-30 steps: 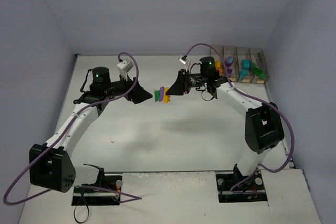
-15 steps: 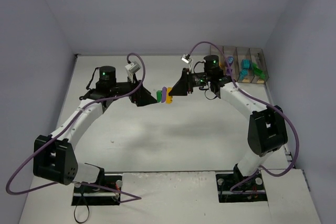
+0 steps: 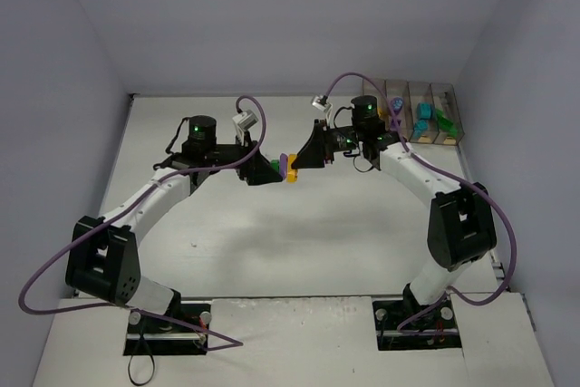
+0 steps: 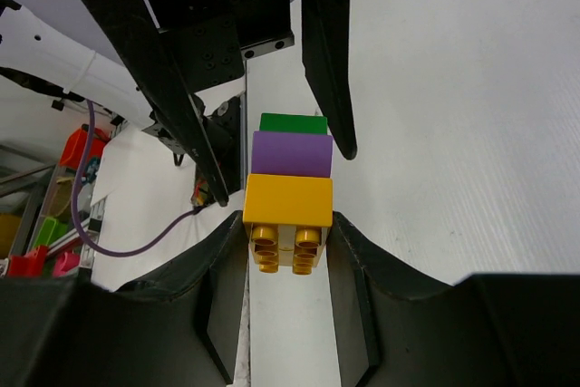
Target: Sort the legos into containers by color
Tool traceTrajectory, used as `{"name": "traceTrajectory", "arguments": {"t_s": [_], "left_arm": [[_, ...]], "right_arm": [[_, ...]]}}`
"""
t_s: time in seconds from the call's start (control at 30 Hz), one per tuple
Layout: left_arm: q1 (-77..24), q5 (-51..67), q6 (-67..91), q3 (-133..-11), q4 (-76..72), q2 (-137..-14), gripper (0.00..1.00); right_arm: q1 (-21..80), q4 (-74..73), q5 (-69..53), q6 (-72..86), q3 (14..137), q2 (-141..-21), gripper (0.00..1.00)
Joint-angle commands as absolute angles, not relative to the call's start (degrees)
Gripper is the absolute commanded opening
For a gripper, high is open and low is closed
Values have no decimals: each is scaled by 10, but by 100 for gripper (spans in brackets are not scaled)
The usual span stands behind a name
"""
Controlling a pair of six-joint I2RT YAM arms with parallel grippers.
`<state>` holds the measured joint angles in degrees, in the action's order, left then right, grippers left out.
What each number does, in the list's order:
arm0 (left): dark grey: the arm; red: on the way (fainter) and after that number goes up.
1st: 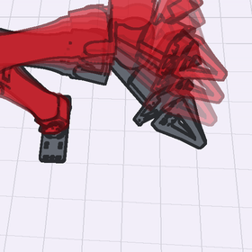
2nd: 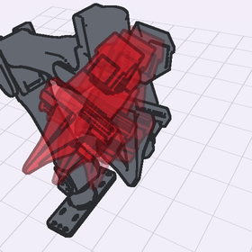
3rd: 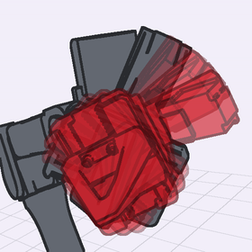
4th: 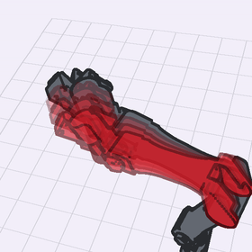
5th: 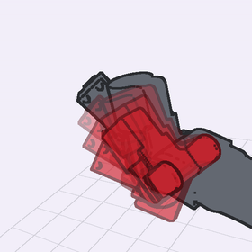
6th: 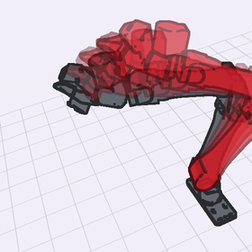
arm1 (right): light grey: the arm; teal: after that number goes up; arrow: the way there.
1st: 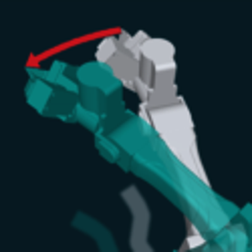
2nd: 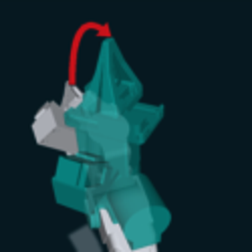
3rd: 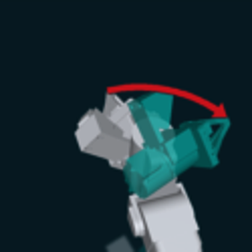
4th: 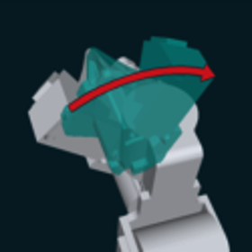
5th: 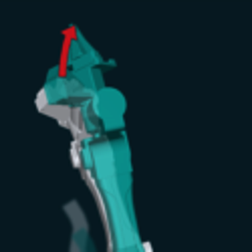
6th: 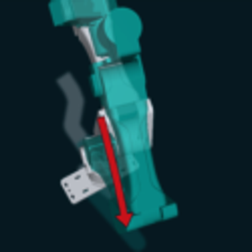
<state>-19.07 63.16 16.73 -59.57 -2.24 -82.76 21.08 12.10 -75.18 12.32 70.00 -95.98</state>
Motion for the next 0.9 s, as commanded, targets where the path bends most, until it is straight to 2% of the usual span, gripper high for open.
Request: {"name": "traceTrajectory", "arguments": {"t_s": [0.0, 0.47, 0.6, 0.7, 0.73, 0.83, 0.87], "left_arm": [[-193, 652, 186, -627, -91, -824, 63], [-207, 668, 189, -631, -97, -836, 53], [-210, 672, 187, -630, -92, -838, 40], [-210, 672, 186, -633, -88, -837, 27], [-210, 673, 186, -635, -87, -838, 18], [-212, 676, 185, -639, -82, -837, 7], [-212, 678, 185, -640, -81, -836, 1]], "right_arm": [[217, 141, -788, 113, 725, -931, 0], [220, 138, -795, 102, 724, -933, 0], [221, 137, -795, 99, 722, -933, 0], [222, 136, -793, 95, 721, -931, 0], [222, 136, -792, 95, 721, -931, 1], [225, 134, -790, 87, 716, -933, 1], [228, 133, -788, 84, 715, -933, 1]]}}
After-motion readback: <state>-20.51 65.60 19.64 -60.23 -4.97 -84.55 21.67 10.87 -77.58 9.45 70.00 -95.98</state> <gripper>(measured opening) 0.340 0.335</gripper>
